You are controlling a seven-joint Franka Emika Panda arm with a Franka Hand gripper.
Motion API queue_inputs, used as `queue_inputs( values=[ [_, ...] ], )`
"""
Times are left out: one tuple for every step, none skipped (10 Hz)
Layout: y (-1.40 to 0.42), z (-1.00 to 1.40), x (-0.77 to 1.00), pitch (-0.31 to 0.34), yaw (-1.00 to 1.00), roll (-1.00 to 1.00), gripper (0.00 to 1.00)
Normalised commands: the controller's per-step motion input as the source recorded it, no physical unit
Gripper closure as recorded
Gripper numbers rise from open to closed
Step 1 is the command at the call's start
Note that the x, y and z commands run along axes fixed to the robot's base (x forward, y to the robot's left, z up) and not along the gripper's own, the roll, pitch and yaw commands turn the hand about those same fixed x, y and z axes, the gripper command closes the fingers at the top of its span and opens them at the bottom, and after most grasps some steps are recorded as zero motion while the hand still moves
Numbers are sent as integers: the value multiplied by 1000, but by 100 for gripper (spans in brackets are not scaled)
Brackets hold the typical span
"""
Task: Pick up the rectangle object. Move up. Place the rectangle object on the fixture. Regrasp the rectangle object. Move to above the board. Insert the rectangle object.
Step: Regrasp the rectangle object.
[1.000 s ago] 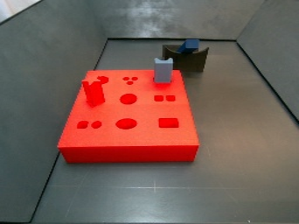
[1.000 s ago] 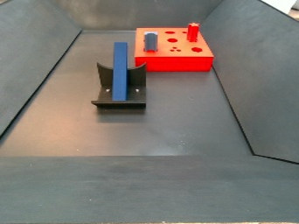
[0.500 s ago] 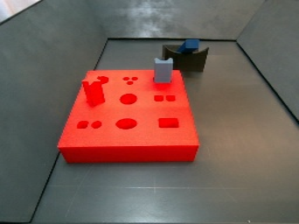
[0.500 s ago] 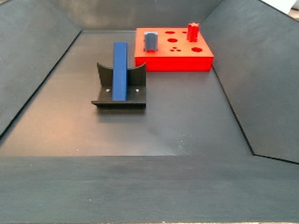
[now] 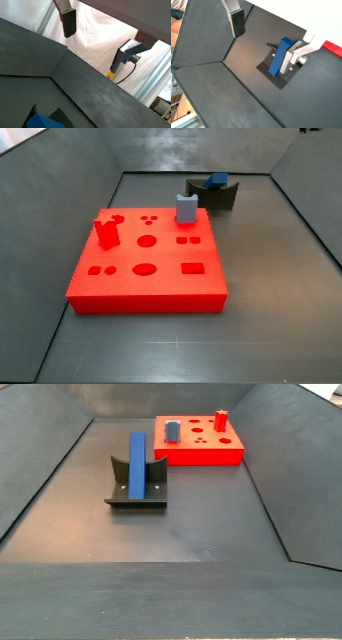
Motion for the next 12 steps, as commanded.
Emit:
queue_inputs(
  values=[
    [-59, -15, 146, 16, 210, 178, 0],
    [40, -1000, 49, 12, 135, 217, 0],
    [41, -1000, 49, 7, 114, 219, 0],
    [33, -1000, 54, -14, 99, 192, 0],
    [27, -1000, 58, -24, 86, 157, 0],
    [21, -1000, 65, -37, 76, 128, 0],
    [18, -1000, 73, -45, 64, 105, 0],
    [14, -1000, 85, -48, 48, 83, 0],
    [11, -1000, 97, -48, 36, 73, 0],
    [7, -1000, 106, -42, 30, 68, 0],
    [4, -1000, 116, -30, 20, 67, 0],
    [-2, -902, 122, -19, 16, 63, 0]
  ],
)
